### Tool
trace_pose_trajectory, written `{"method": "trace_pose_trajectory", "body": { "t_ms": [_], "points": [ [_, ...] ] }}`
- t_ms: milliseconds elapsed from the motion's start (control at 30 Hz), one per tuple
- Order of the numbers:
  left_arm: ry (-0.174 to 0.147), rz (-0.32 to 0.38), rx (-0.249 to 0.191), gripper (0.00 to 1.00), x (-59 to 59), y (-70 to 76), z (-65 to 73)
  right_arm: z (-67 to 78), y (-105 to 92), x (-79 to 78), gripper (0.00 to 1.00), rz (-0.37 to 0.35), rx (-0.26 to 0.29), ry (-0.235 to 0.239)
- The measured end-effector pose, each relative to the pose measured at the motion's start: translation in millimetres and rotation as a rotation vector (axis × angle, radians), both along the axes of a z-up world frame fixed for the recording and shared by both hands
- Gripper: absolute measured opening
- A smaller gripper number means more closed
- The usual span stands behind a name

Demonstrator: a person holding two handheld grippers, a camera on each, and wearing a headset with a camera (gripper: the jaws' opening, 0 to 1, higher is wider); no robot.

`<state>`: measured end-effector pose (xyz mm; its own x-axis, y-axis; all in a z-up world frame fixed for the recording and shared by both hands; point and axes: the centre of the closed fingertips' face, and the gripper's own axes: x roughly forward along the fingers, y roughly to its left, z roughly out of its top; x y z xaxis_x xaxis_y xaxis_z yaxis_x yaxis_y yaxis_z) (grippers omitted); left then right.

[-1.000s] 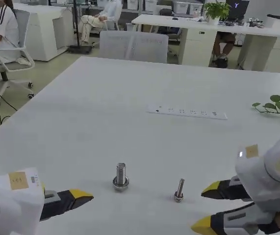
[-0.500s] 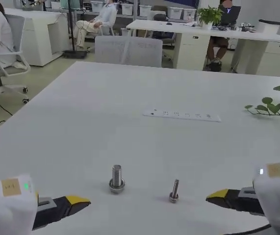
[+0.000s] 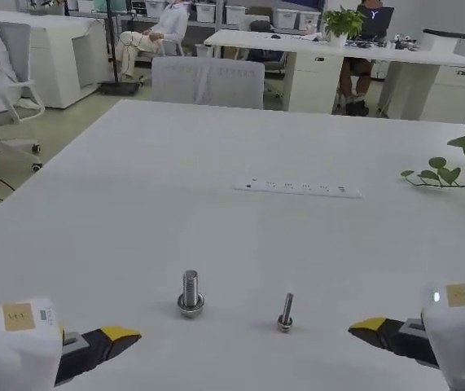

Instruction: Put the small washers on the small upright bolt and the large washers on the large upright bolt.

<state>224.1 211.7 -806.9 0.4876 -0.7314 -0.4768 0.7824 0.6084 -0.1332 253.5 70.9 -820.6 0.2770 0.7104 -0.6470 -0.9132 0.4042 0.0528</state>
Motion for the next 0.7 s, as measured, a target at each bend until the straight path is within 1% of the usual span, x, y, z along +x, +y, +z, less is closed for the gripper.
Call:
{"method": "trace_pose_trajectory", "body": {
  "t_ms": [33,67,100,167,200,267,433,500,633,700],
  "points": [
    [0.001,0.000,0.001,0.94,-0.1,-0.3,-0.3,-0.1,0.3,0.2,0.97,-0.005,0.003,0.002],
    [0.002,0.001,0.000,0.96,-0.3,-0.4,-0.5,1.4,1.8,1.4,1.00,-0.014,0.018,-0.001],
    [0.003,0.001,-0.001,0.97,-0.3,-0.6,-0.7,2.9,3.1,2.1,1.00,-0.020,0.034,0.000],
    [0.008,-0.004,-0.006,0.98,-1.6,-1.5,-0.9,2.8,2.2,3.1,1.00,-0.024,0.032,-0.004],
    [0.009,-0.003,-0.004,0.98,-1.7,-1.4,-1.5,2.9,2.5,4.2,1.00,-0.022,0.033,-0.016],
    [0.016,-0.004,-0.005,0.98,-2.4,-1.3,-2.4,2.3,2.6,3.7,1.00,-0.019,0.031,-0.019],
    [0.018,0.003,-0.015,0.99,0.1,-0.3,-2.6,0.9,2.6,2.8,1.00,-0.016,0.036,-0.026],
    [0.027,0.009,-0.021,0.98,1.1,1.2,-4.7,1.4,2.8,2.1,1.00,-0.012,0.044,-0.036],
    [0.035,0.019,-0.027,0.98,2.0,3.4,-7.0,-0.2,2.7,1.6,1.00,-0.011,0.036,-0.033],
    [0.036,0.024,-0.026,0.98,3.6,4.8,-7.9,1.2,3.6,1.7,1.00,-0.010,0.042,-0.032]
  ]
}}
